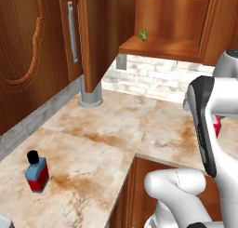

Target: Pick the canned food and boxed food from the counter and place them in the cabinets closest to them.

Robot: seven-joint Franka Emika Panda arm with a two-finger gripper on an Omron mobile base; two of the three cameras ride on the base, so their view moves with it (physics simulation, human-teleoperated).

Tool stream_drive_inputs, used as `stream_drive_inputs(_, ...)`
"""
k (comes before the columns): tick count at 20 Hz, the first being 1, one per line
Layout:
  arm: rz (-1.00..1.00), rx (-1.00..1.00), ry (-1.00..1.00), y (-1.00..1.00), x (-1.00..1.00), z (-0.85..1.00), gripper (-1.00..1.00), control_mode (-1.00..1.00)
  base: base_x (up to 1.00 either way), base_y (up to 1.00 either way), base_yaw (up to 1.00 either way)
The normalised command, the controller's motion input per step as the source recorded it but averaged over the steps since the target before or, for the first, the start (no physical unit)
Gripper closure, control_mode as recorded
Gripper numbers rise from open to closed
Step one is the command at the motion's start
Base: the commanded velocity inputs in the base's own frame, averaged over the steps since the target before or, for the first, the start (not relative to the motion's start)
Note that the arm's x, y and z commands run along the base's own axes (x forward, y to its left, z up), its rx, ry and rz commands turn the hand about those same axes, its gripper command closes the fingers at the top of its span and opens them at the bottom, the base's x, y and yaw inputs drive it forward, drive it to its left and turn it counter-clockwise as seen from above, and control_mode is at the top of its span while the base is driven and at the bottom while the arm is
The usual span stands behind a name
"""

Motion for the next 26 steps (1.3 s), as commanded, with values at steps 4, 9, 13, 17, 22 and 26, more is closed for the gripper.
stream_drive_inputs(4, 0.0, 0.0, -0.15, 0.29, 0.25, 0.43, 1.0, -1.0, 0.0, 0.0, 0.0)
stream_drive_inputs(9, 0.0, 0.01, -0.18, 0.16, 0.21, 0.43, 1.0, -1.0, 0.0, 0.0, 0.0)
stream_drive_inputs(13, 0.0, 0.02, -0.15, 0.11, 0.25, 0.44, 1.0, -1.0, 0.0, 0.0, 0.0)
stream_drive_inputs(17, 0.0, 0.01, -0.17, 0.1, 0.23, 0.37, 1.0, -1.0, 0.0, 0.0, 0.0)
stream_drive_inputs(22, 0.0, 0.0, -0.15, 0.1, 0.2, 0.31, 1.0, -1.0, 0.0, 0.0, 0.0)
stream_drive_inputs(26, 0.05, 0.0, -0.24, 0.01, 0.0, 0.15, 1.0, -1.0, 0.0, 0.0, 0.0)
